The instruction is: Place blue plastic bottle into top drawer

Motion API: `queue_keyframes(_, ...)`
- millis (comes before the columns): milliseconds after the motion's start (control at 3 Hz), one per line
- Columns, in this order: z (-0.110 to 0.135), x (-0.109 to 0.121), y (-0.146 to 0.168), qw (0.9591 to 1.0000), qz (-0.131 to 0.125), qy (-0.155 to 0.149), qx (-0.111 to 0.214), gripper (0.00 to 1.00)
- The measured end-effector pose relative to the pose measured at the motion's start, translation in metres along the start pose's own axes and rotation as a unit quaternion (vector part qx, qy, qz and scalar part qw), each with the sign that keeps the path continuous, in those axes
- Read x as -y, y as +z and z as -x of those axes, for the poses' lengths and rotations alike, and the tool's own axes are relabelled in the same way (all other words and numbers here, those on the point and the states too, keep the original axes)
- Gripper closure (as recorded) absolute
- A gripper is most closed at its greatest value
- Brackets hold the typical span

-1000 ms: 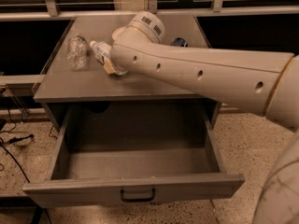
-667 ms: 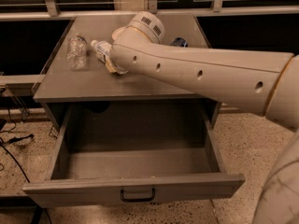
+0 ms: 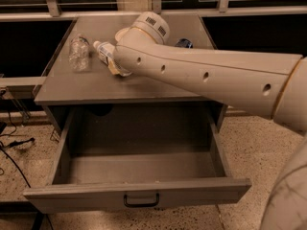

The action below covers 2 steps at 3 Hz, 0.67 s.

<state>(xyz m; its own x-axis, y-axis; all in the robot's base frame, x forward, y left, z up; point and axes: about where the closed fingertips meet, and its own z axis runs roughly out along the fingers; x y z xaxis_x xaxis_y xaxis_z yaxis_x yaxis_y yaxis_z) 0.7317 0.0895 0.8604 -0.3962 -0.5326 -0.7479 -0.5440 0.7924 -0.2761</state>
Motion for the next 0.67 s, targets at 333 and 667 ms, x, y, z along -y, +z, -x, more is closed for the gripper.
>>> queue_keyframes(333, 0.003, 0.001, -0.003, 0.9999, 0.009, -0.009, 0.001, 1.00)
queue_keyframes(667, 0.010, 0.019, -0.019, 0.9995, 0.031, -0.002, 0.004, 1.00)
